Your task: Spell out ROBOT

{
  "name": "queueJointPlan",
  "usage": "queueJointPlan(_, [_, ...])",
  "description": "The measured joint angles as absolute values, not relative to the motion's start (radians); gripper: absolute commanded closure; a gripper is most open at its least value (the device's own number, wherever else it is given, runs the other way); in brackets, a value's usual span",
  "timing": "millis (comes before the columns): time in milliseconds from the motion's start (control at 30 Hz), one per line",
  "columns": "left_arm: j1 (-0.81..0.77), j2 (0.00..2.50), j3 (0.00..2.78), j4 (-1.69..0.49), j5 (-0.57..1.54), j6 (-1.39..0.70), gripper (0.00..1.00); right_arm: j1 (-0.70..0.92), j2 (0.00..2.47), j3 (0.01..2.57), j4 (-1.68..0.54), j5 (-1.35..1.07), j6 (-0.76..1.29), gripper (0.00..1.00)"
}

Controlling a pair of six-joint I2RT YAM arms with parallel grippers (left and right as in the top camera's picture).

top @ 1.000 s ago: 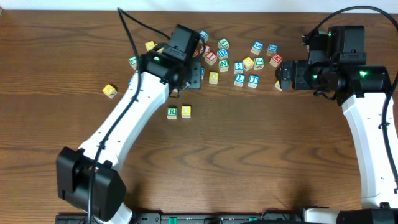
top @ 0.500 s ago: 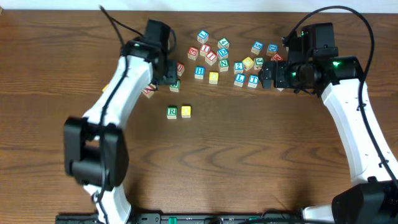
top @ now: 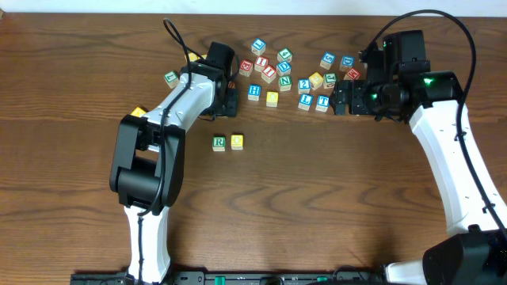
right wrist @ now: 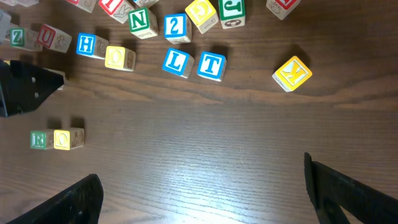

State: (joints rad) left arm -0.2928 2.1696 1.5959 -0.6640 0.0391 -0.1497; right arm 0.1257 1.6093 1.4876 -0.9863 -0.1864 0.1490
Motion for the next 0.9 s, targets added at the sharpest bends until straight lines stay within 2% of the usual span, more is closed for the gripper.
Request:
queueJointPlan(67, [-0.293, 2.171, 1.596, -0.660, 0.039, -0.144, 0.66, 0.126, 1.609, 1.488, -0.986, -0.187, 0.149, 0.01])
queueJointPlan(200, [-0.293, 2.171, 1.596, -0.657, 0.039, -0.137, 0.73, 0.126, 1.609, 1.488, -0.986, -0.187, 0.149, 0.01])
queueJointPlan(533, [-0.310, 2.097, 1.596, -0.719, 0.049, -0.165, 0.74, 0.126, 1.609, 1.488, -0.986, -0.186, 0.149, 0.01])
queueJointPlan(800, [-0.549, 2.029, 1.597, -0.879, 0.080, -0.366, 0.74, 0.079, 1.609, 1.488, -1.013, -0.186, 0.149, 0.01])
queueJointPlan(900, [-0.616, 2.029, 1.559, -0.846, 0.054, -0.457, 0.74, 0.076, 1.609, 1.488, -1.023, -0.186, 0.149, 0.01])
